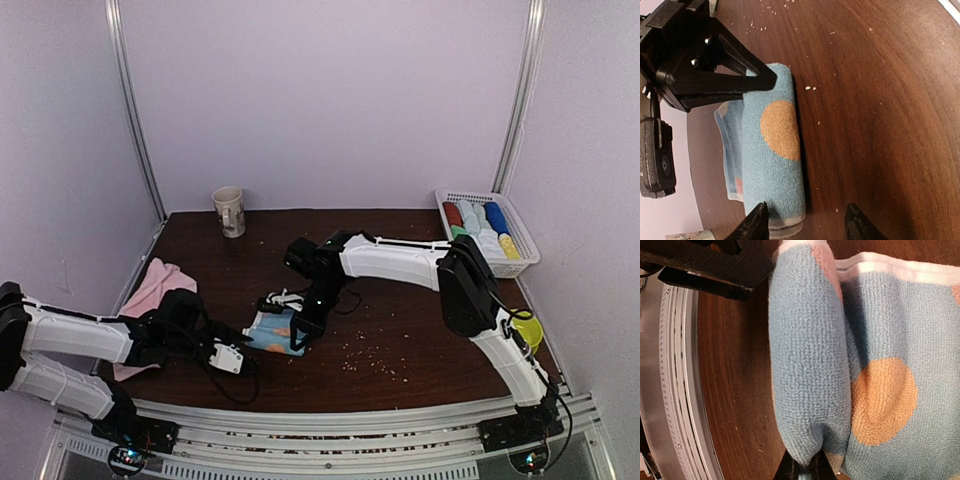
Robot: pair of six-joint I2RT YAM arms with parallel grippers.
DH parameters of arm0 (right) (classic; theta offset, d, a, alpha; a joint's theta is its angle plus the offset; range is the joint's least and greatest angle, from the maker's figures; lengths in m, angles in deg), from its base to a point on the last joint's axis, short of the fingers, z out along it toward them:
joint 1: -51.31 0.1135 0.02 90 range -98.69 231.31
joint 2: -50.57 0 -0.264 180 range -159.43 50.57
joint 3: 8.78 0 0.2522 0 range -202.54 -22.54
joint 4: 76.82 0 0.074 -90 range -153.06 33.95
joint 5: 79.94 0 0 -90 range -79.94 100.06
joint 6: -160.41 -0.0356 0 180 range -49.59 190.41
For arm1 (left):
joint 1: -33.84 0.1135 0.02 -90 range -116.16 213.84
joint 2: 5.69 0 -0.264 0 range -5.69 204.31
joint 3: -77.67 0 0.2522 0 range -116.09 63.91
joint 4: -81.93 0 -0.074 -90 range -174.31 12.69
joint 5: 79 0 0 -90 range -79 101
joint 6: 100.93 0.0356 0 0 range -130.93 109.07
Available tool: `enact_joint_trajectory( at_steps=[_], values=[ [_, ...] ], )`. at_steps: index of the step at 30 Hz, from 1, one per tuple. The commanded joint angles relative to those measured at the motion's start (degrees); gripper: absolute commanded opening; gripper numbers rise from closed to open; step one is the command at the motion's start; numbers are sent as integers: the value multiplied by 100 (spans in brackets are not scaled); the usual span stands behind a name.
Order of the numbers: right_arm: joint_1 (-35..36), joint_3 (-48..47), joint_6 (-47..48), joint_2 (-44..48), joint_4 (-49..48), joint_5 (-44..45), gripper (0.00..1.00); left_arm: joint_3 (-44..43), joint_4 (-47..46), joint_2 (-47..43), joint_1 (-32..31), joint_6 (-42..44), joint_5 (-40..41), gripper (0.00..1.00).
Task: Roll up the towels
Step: Roll the towel at the center of the board.
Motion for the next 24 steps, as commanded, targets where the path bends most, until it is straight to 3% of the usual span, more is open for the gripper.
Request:
enact_joint_trajectory(
  at_steps=[1,16,24],
  values=[
    [-110,-35,-156,-360,364,-97,0,-32,-848,252,-169,-164,369,51],
    [-220,-31,-139,-497,407,-233,0,275,-2201,552,-569,-100,815,55],
    [-226,-31,-122,-490,422,-267,0,129,-2481,1177,-605,-99,1381,55]
  ],
)
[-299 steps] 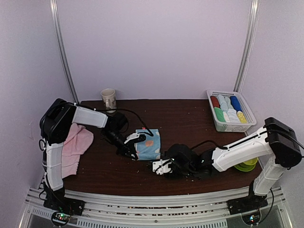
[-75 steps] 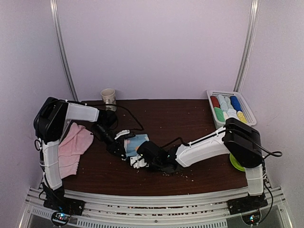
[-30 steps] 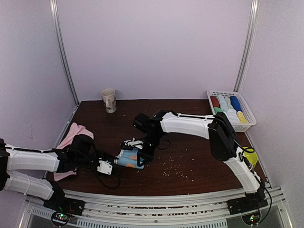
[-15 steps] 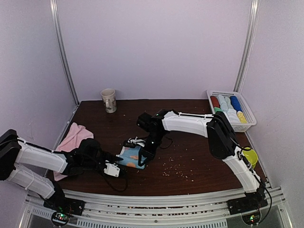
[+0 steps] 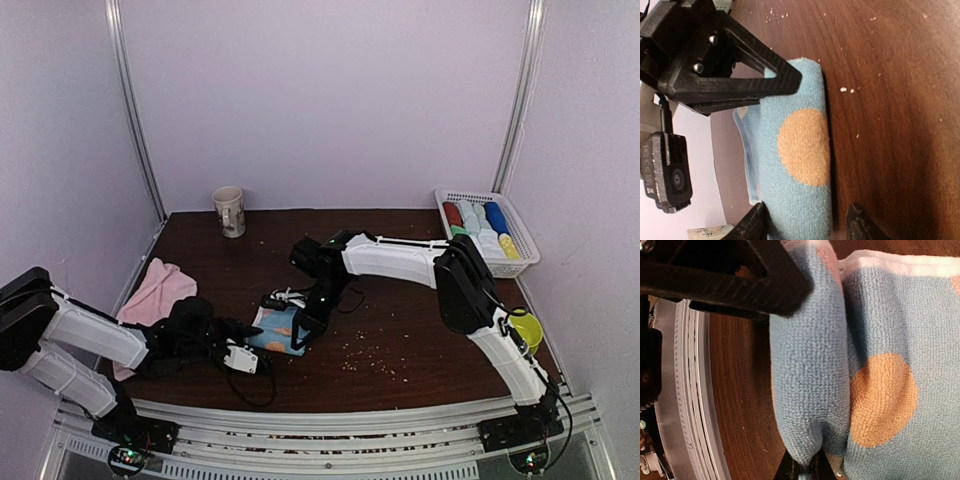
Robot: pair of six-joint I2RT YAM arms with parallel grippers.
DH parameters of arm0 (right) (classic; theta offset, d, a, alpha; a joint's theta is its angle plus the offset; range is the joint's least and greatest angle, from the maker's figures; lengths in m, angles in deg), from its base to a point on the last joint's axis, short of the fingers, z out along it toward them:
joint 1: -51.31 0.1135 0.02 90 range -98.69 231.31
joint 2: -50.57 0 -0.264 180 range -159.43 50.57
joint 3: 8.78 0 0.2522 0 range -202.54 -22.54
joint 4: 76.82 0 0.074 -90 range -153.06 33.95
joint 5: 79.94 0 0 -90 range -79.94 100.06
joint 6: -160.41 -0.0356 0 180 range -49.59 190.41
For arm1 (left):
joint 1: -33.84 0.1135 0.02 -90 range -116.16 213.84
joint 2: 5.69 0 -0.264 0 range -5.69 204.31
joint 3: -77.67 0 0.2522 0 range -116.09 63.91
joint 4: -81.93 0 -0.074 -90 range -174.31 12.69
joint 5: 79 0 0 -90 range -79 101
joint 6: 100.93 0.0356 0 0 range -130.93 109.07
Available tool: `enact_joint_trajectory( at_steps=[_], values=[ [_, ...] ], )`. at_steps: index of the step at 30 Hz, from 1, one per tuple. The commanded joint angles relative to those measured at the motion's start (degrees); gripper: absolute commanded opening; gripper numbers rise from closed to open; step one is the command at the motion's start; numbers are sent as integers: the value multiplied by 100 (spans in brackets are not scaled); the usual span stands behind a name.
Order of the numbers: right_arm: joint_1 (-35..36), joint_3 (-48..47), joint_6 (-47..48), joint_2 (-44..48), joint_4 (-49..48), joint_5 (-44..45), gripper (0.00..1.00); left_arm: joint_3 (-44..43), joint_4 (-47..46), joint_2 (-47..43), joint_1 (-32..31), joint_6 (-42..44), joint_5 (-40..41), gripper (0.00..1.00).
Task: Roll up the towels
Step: Roll the towel at the center of the board.
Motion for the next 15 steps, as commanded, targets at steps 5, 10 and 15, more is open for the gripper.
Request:
enact_joint_trajectory(
  at_steps=[5,10,15],
  values=[
    [-28,41,-67,-318,365,295,0,-100,-742,578,-41,-36,683,53],
    [-48,42,-46,-303,377,294,0,-197,-654,787,-46,-50,841,19],
    [-84,55,8,-168,422,459,14,-414,61,870,-42,-158,751,0]
  ],
)
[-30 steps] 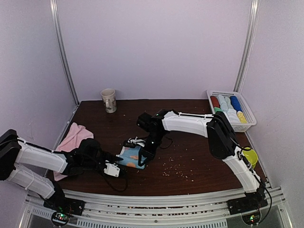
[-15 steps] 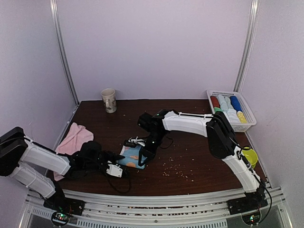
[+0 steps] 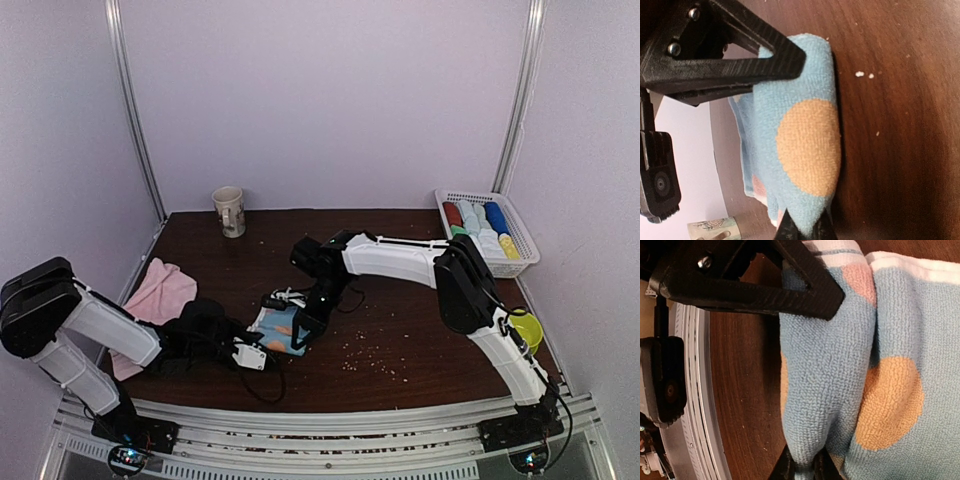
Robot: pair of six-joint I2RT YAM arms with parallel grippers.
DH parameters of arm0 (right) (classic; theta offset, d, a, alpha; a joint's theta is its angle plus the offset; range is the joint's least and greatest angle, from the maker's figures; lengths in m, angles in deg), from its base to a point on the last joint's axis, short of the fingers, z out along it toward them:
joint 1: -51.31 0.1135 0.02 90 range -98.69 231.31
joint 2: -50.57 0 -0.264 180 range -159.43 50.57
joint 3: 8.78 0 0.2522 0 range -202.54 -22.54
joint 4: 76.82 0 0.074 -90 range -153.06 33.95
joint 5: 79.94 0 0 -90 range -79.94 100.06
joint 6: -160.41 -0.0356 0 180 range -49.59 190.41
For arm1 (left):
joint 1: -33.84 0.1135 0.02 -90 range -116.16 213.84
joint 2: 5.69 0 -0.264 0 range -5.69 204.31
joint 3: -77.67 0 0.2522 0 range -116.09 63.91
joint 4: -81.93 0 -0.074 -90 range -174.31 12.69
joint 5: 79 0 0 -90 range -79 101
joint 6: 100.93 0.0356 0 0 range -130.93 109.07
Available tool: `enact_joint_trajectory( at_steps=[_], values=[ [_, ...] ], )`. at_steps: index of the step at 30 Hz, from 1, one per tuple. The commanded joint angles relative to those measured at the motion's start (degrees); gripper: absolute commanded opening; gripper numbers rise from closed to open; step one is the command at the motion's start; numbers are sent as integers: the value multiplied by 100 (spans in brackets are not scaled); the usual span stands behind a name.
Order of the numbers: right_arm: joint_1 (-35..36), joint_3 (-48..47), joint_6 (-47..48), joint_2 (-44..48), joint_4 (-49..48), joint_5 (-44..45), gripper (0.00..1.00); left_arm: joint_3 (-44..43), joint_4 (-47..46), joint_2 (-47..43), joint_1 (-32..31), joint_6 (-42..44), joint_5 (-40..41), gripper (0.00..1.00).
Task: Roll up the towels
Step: Roll the towel at the center of the board.
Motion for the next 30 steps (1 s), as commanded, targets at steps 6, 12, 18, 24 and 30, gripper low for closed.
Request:
enact_joint_trajectory(
  at_steps=[6,12,18,24,30],
  values=[
    [-124,971,-239,877,-412,1112,44,-816,2232,183,16,-680,-311,0],
    [-132,2574,-959,2473,-1990,2297,95,-1289,3216,410,31,-1172,-712,0],
    [-58,4062,-1438,3864,-3311,4050,100,-1856,4041,724,197,-1490,-1323,0],
    [536,5562,-1160,4899,-4581,5818,100,-2575,5016,1078,537,-1602,-2126,0],
    [663,6455,-645,5074,-5184,5537,100,-3436,6090,1537,844,-1676,-2646,0]
  ],
)
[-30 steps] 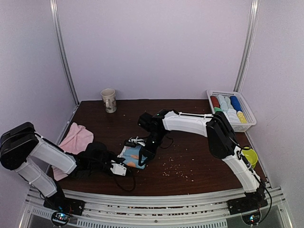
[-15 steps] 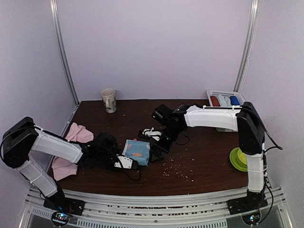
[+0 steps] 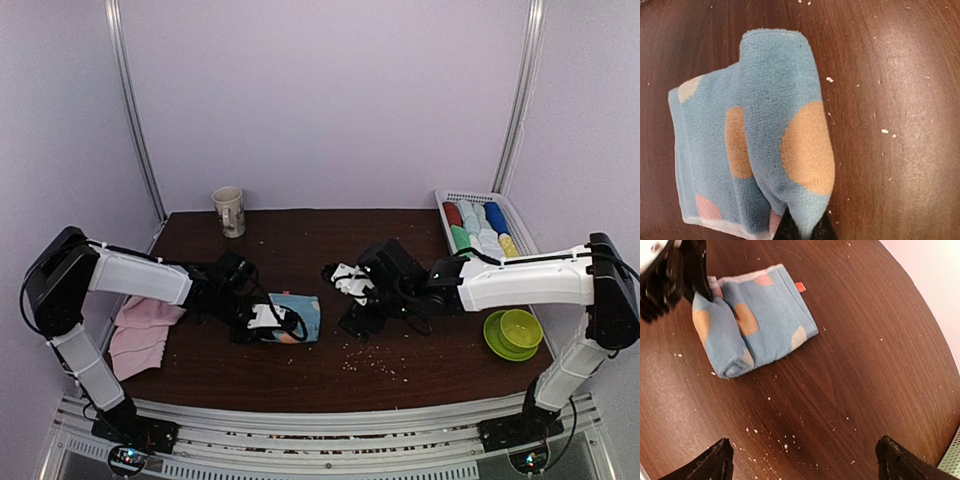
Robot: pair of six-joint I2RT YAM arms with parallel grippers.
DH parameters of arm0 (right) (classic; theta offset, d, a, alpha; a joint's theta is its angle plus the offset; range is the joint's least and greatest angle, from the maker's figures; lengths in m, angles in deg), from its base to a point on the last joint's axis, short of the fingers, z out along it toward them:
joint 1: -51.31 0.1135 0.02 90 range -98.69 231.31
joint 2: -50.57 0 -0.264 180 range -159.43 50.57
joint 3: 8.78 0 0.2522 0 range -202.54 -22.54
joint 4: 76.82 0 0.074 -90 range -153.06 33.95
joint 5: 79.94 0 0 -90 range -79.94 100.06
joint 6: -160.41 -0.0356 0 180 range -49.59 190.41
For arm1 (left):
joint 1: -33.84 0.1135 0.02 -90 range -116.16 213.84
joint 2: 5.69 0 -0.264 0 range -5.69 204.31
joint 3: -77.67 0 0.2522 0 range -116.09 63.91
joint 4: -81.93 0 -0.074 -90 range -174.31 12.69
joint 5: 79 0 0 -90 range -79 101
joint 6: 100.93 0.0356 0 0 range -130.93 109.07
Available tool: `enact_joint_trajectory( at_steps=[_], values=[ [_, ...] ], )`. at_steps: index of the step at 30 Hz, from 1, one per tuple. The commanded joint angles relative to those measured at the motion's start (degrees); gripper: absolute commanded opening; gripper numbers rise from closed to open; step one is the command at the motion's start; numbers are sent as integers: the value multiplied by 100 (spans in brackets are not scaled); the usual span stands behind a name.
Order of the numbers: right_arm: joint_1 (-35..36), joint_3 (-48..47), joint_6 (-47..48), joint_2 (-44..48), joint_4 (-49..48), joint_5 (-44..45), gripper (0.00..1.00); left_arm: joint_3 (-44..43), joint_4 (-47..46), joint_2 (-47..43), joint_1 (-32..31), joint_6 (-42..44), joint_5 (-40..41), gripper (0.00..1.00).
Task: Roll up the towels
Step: Roll the towel at the center of the board.
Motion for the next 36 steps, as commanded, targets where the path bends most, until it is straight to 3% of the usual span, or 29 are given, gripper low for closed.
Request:
enact_joint_trajectory(
  at_steps=[1,7,10,16,30,36],
  values=[
    [132,549,595,115,-818,479,100,-419,1603,491,187,-209,-710,0],
    [702,1909,1813,593,-2766,884,98,-1143,2450,1009,431,-222,-1106,0],
    [991,1972,2361,373,-3100,1161,96,-1518,2913,1340,504,-186,-1169,0],
    [1384,1416,3077,-670,-3389,1733,91,-2051,3449,1839,641,-204,-1235,0],
    [1463,-212,4002,-2510,-3490,2444,91,-3014,4481,2710,794,9,-1436,0],
    [1309,-635,3827,-2907,-3096,2377,74,-2968,4452,2717,799,28,-1449,0]
  ],
)
